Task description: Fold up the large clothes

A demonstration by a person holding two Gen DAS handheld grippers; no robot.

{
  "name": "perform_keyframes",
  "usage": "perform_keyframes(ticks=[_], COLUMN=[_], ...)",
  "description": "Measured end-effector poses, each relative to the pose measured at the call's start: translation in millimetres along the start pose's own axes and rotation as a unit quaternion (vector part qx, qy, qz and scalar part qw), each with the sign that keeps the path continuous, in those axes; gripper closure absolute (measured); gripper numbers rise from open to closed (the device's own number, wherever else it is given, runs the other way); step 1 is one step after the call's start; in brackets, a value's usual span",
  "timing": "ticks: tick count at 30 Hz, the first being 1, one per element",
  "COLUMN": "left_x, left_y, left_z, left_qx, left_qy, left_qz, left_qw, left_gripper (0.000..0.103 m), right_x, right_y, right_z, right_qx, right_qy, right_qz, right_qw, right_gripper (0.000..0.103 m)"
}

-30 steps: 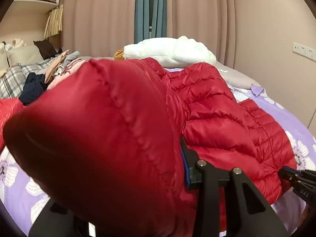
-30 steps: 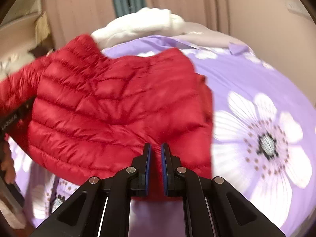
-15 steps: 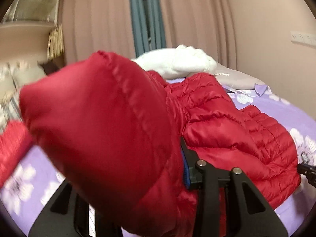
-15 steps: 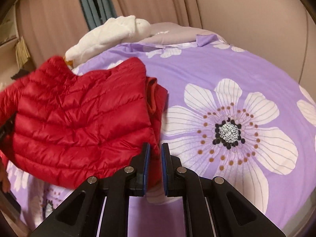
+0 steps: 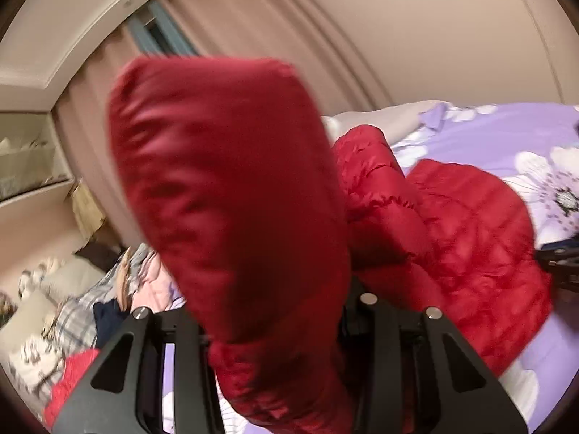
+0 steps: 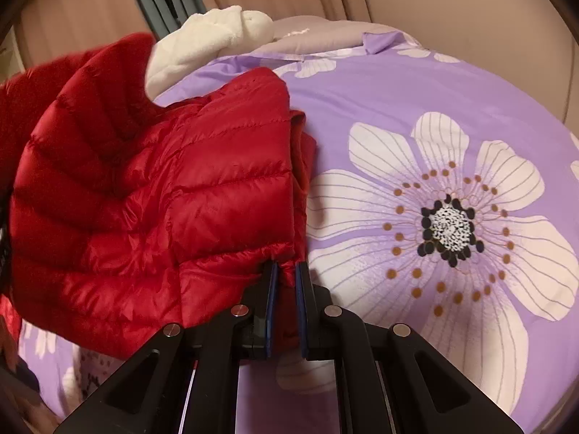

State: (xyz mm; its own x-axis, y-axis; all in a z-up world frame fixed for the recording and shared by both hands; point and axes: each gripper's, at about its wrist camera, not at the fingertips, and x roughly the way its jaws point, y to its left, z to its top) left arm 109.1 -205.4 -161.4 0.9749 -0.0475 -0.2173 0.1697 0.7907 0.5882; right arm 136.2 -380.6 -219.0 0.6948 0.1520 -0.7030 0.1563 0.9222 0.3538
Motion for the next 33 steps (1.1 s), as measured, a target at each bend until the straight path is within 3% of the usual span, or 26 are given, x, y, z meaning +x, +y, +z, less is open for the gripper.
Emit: perform_keyframes(ticks=[5,12,20,24,29,33], left_x=[13.9,27.8,25.6,25.7,23.0,24.0], left_y=[-34.0,-35.8,-38.3,-35.7,-36.3,-34.6], left_z=[-9.7,-20.9,-22.6,-25.6,-25.3,-25.5], left_qx=[0.034,-0.046,-0.050,-0.066,-0.080,-0.096], left_qy=[0.040,0.070,0.060,0.065,0.071,0.078], left_qz=[-0.084,-0.146,-0.168,-0.185,-0.198,-0.196], left_qw=[0.9951,0.9858,0.9826,0.9784,0.9743,0.9728], left_gripper=[0.058,0.059,0.057,0.056,0.055,0.055], right_x=[-0.4,-1.4,-14.8,-26.7,-37.6,-44.4], right_y=[-13.7,-17.7,-28.7,-24.9,-24.3,-24.3], right_z=[0.8,-1.6,7.1,8.5,15.7,13.9], right_qx=[0.034,0.040,0.072,0.059,0.067,0.073], right_qy=[0.008,0.011,0.002,-0.026,-0.046,-0.059], right_qz=[0.034,0.039,0.064,0.054,0.092,0.115], right_qw=[0.999,0.998,0.995,0.996,0.992,0.989], right_gripper=[0.095,0.090,0.086,0.057,0.054,0.043])
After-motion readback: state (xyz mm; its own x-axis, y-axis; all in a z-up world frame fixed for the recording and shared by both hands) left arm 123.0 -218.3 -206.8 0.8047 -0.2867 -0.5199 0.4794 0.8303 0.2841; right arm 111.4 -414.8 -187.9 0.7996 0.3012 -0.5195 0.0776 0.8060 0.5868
